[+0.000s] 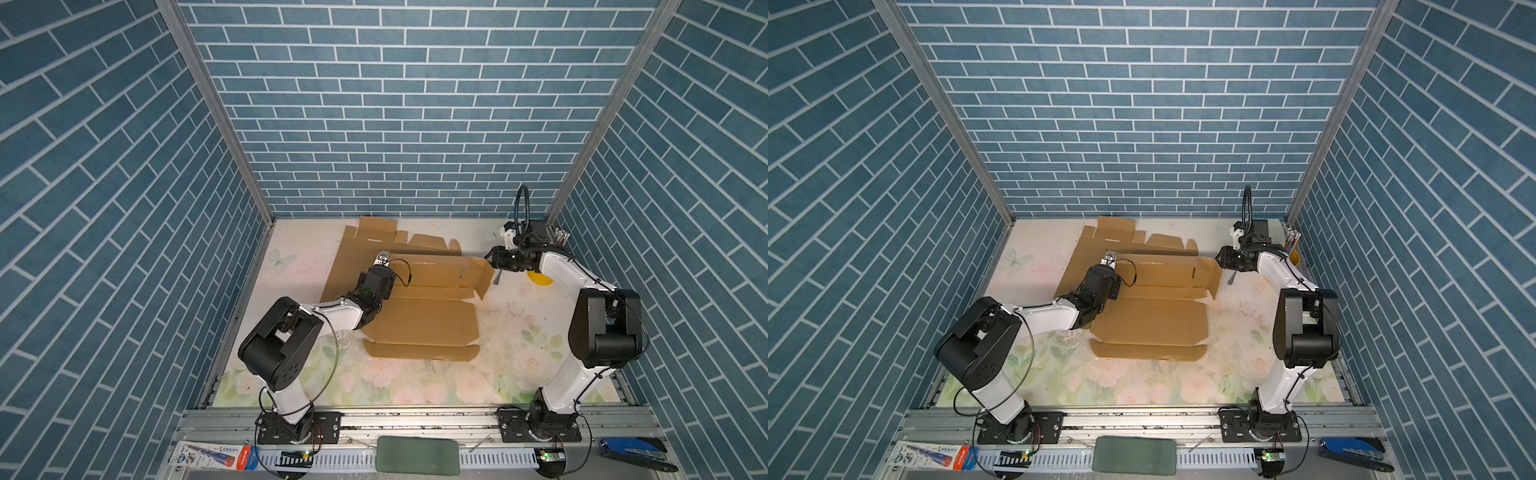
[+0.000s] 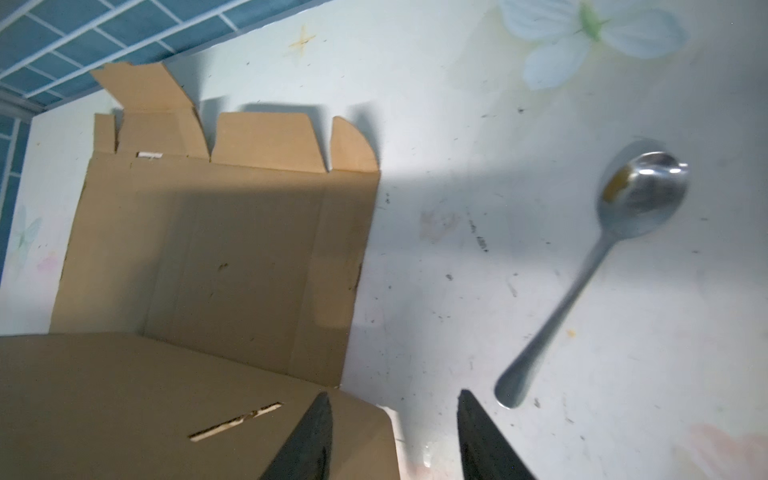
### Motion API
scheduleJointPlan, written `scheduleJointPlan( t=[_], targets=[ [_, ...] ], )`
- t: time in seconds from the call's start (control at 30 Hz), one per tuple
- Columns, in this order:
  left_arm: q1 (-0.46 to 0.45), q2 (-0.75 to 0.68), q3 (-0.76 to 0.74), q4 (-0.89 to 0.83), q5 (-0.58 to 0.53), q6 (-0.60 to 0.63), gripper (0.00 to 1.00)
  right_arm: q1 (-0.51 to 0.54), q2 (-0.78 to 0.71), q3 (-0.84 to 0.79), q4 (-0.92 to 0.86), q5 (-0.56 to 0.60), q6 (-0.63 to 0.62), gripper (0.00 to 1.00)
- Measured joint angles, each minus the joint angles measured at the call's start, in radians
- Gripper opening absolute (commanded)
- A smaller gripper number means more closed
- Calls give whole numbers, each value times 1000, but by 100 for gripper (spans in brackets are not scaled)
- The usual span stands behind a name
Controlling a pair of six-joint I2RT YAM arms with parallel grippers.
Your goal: Fold the paper box
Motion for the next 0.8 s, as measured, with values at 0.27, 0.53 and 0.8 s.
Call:
scheduleJointPlan(
  t=[0.27,0.53,0.8],
  targets=[
    [19,3,25,-51,14,-25,0,21,-95,-133,55,-103,-89,48],
    [26,18,46,-85,17,-59,0,60,-166,-180,84,-115,-125,40],
    [25,17,46,-90,5,-87,0,107,-278,-269,76,-34,-105,37]
  ],
)
